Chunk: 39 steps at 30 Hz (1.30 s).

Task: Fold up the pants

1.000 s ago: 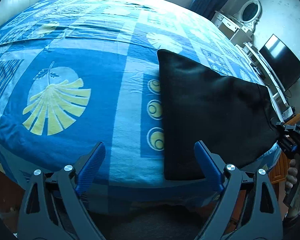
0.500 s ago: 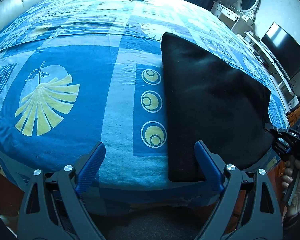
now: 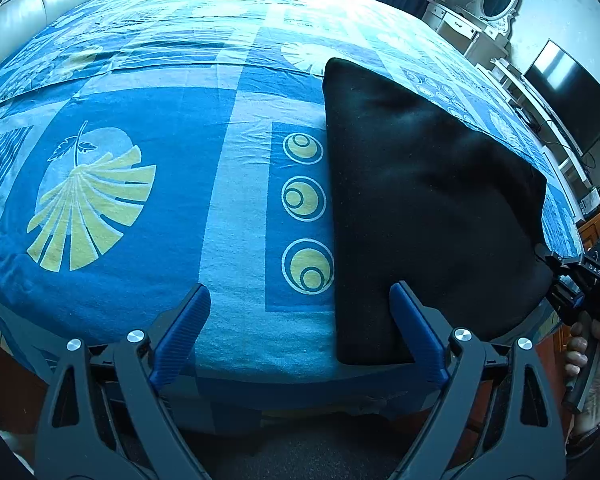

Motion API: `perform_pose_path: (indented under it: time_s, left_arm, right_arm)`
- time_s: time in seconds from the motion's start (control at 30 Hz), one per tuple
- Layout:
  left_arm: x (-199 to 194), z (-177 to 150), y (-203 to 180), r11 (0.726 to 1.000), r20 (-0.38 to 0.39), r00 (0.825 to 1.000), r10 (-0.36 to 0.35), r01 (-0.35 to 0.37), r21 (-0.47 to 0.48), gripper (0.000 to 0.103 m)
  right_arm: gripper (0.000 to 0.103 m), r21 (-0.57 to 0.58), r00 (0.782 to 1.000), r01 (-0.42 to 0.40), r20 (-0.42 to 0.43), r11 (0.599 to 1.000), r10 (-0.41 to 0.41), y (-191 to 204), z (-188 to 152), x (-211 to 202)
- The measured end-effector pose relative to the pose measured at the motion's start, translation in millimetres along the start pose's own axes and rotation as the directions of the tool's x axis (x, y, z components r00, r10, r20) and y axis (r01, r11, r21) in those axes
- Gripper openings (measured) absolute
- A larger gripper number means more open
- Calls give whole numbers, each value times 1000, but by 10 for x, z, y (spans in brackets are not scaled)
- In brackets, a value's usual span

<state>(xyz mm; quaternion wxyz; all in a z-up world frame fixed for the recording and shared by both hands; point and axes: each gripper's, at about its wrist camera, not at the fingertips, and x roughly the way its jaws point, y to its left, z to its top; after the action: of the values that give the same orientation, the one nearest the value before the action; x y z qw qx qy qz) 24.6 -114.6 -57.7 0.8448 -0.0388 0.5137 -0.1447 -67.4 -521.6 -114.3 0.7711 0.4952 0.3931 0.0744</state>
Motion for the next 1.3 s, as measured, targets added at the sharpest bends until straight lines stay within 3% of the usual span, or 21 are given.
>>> perform_pose_path:
  time_s: [0.37, 0.63, 0.7, 0.73, 0.87, 1.0, 1.13, 1.3]
  left_arm:
    - [38, 26, -24, 1000, -4, 1000, 17, -17, 18, 91]
    - [19, 48, 37, 999, -20, 999, -26, 26, 22, 92]
    - [-20, 48, 114, 998, -21, 998, -63, 63, -3, 92]
    - [-51, 48, 180, 995, -18, 995, -96, 95, -27, 92]
    - [-132, 38, 409, 967, -9, 974, -226, 223, -125, 91]
    - [-88, 30, 512, 909, -26, 927, -375, 362, -205, 91]
    - [22, 18, 415, 877, -56, 892, -449, 428, -220, 91]
    - [198, 35, 288, 851, -85, 865, -494, 462, -249, 91]
  right_arm:
    - [13, 10, 1000, -5, -1, 1000, 5, -34, 20, -89]
    - [22, 32, 997, 60, 51, 998, -61, -137, 34, -436]
    - [49, 38, 982, 164, 83, 986, -167, -167, 38, -589]
    - [50, 41, 982, 158, 97, 987, -161, -181, 38, -654]
    - [65, 82, 986, 51, 154, 995, -63, -197, 55, -936]
    - [75, 41, 987, 13, 162, 999, -20, -62, 97, -969]
    - [76, 48, 994, -23, 108, 999, 18, -29, 71, -724]
    - [76, 36, 1000, 7, 30, 999, -8, -19, 4, -389]
